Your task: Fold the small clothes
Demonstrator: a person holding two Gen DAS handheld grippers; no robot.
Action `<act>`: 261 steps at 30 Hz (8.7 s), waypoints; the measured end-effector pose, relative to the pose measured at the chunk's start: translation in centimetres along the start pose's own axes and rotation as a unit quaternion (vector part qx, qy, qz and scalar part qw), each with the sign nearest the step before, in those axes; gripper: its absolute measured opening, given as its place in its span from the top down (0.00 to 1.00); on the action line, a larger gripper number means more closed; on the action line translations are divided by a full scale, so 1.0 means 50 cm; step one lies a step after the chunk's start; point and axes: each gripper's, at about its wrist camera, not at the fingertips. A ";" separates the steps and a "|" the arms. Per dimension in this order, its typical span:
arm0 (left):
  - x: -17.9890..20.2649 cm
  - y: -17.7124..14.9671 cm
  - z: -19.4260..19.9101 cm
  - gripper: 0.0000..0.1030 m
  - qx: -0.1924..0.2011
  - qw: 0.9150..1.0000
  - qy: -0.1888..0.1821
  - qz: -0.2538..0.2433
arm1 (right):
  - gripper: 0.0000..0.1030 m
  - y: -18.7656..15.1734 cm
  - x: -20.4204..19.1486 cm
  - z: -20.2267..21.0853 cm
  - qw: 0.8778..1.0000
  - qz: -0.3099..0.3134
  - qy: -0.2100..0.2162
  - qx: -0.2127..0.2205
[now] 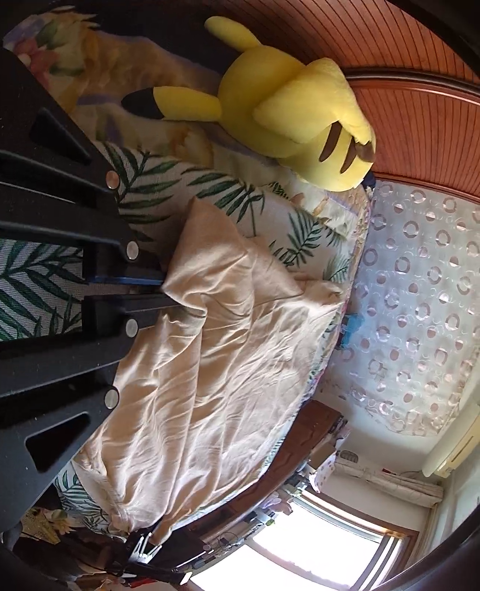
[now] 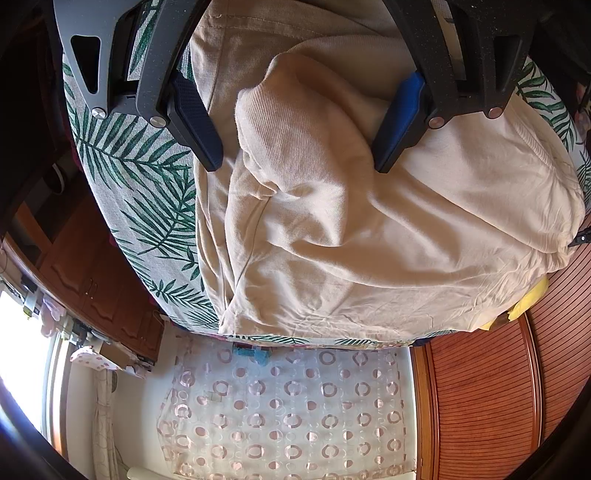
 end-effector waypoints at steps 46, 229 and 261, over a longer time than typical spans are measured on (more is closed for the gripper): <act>0.646 0.105 0.017 0.36 -0.016 0.926 -0.184 -0.330 | 0.19 -0.064 0.158 0.228 0.992 -0.080 -0.043 0.089; 0.408 -0.049 -0.073 0.23 -0.081 0.962 -0.090 -0.245 | 0.98 -0.042 0.195 0.302 0.998 -0.023 0.051 -0.006; 0.412 -0.079 -0.087 0.46 -0.108 0.957 -0.109 -0.245 | 0.43 -0.050 0.182 0.181 0.998 -0.052 0.020 -0.041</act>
Point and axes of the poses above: each gripper's, at about its wrist camera, not at the fingertips, and z roughly against the way its jaws point, x to its right, y to its top, and after that the axes turned 8 degrees about -x, right-handed
